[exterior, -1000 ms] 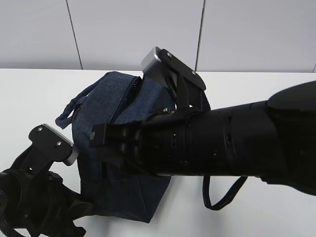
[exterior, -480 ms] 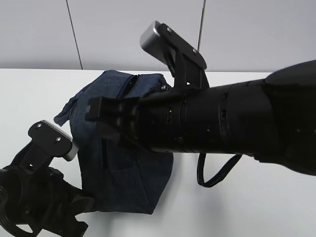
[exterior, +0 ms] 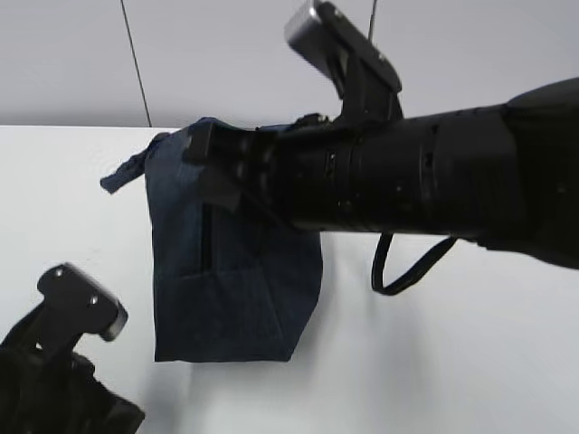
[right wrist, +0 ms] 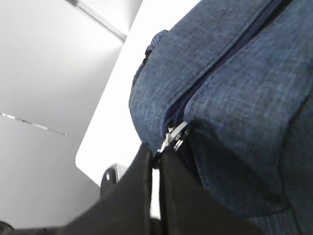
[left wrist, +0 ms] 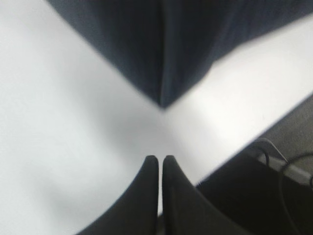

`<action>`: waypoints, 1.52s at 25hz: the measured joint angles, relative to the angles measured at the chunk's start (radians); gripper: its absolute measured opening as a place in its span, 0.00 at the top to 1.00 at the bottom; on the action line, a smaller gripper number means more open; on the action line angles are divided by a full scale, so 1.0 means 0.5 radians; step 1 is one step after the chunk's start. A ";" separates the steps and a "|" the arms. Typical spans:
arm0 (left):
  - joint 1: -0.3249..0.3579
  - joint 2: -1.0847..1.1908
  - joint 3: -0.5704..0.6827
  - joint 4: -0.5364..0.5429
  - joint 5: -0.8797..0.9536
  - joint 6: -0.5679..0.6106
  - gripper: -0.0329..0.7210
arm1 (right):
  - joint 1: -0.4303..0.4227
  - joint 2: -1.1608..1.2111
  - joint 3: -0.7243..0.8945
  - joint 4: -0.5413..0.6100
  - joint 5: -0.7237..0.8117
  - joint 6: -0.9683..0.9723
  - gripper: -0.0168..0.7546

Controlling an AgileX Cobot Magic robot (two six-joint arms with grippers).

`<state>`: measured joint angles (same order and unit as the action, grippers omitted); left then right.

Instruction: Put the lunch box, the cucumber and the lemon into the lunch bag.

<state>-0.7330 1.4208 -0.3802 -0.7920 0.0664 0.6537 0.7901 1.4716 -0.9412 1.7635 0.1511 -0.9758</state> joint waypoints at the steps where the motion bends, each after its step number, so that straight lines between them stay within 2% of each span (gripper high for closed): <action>1: 0.000 0.011 0.017 0.000 0.048 0.000 0.98 | -0.009 -0.011 -0.016 0.003 -0.017 -0.004 0.98; 11: 0.000 -0.017 0.025 -0.037 0.066 0.000 0.98 | -0.017 -0.019 -0.024 0.017 -0.006 -0.029 0.98; 20: 0.000 -0.423 -0.001 -0.067 0.151 0.000 0.98 | -0.017 -0.019 -0.024 -0.019 -0.002 -0.041 0.98; 30: 0.020 -0.779 -0.001 -0.229 0.191 0.000 0.98 | -0.017 -0.019 -0.024 -0.069 0.003 -0.041 0.98; 34: 0.121 -0.891 -0.015 -0.265 0.239 -0.004 0.98 | -0.017 -0.019 0.010 -0.082 0.017 -0.042 0.98; 38: 0.320 -0.921 -0.142 -0.259 0.470 -0.004 0.98 | -0.017 -0.019 0.040 -0.090 0.035 -0.045 0.98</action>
<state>-0.5731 0.9601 -0.4510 -0.9213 0.3012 0.6519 0.7818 1.4622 -0.9209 1.7185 0.1684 -0.9982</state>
